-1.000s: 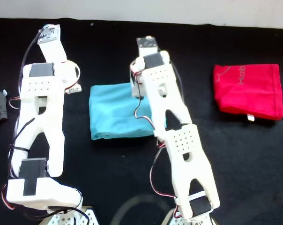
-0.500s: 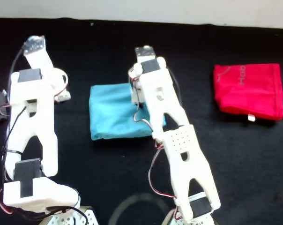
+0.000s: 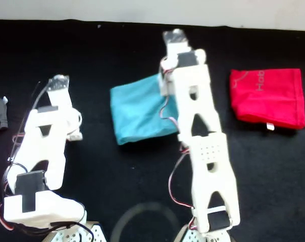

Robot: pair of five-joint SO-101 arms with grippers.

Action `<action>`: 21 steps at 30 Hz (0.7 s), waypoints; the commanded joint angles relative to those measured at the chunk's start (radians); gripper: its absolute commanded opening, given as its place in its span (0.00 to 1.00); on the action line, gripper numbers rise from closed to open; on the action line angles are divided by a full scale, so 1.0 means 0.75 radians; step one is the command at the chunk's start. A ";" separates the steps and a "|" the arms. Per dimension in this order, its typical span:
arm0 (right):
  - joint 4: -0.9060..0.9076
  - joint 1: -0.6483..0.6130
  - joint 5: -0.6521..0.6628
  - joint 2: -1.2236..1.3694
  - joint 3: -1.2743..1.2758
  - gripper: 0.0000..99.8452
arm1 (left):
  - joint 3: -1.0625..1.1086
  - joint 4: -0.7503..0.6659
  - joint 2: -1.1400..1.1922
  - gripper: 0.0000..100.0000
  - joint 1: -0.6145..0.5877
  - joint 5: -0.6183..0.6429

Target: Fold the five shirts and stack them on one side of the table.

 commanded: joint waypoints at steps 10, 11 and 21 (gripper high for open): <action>0.005 0.435 0.487 -0.678 0.408 0.01 | 0.111 -0.164 -0.075 0.01 -0.003 -0.010; 0.003 0.470 0.530 -0.678 0.408 0.01 | 0.111 -0.164 -0.075 0.01 -0.003 -0.010; -0.304 0.770 0.800 -0.672 0.414 0.01 | 0.111 -0.164 -0.075 0.01 -0.003 -0.010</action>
